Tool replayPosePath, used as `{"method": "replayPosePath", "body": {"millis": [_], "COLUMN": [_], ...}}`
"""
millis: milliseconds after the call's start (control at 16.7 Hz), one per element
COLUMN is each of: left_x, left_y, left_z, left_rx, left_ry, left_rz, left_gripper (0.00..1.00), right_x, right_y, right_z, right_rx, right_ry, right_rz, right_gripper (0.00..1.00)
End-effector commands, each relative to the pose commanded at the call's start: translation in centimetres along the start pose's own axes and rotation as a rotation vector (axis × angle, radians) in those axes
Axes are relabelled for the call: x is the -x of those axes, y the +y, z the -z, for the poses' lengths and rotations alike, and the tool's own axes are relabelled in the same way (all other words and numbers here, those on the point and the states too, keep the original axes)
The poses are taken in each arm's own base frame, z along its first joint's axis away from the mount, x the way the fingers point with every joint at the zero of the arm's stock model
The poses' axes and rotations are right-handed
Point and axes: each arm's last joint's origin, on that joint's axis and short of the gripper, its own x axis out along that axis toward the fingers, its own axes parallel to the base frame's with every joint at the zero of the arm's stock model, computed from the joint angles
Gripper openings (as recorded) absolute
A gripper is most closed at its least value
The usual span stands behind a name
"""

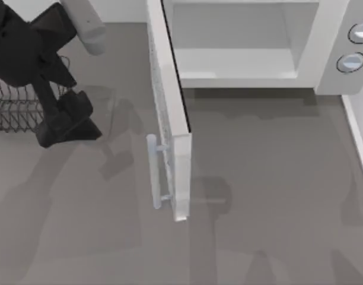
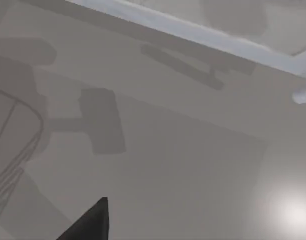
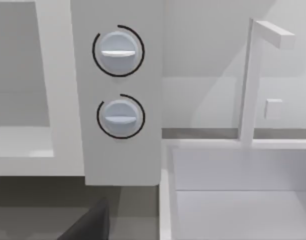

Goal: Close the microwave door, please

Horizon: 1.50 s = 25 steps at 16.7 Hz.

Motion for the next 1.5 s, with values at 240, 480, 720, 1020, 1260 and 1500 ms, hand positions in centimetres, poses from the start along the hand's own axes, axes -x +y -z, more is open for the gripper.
{"method": "replayPosePath", "body": {"millis": [240, 480, 720, 1020, 1260, 1500], "left_x": [0.7, 1.6, 1.8, 1.5, -1.8, -5.5], "left_y": [1.5, 2.0, 2.0, 1.9, 1.8, 1.4], "left_z": [-4.3, -6.6, -7.0, -7.0, -7.4, -7.5], "left_rx": [-0.143, -0.243, -0.261, -0.259, -0.261, -0.262], "left_ry": [-0.024, -0.070, -0.081, -0.081, -0.081, -0.083], "left_rz": [0.078, 0.094, 0.094, 0.092, 0.094, 0.092], "left_gripper": [1.00, 1.00, 1.00, 1.00, 1.00, 1.00], "right_x": [0.0, 0.0, 0.0, 0.0, 0.0, 0.0], "right_y": [0.0, 0.0, 0.0, 0.0, 0.0, 0.0], "right_z": [0.0, 0.0, 0.0, 0.0, 0.0, 0.0], "right_rx": [0.000, 0.000, 0.000, 0.000, 0.000, 0.000], "right_ry": [0.000, 0.000, 0.000, 0.000, 0.000, 0.000], "right_rz": [0.000, 0.000, 0.000, 0.000, 0.000, 0.000], "right_gripper": [1.00, 1.00, 1.00, 1.00, 1.00, 1.00]}}
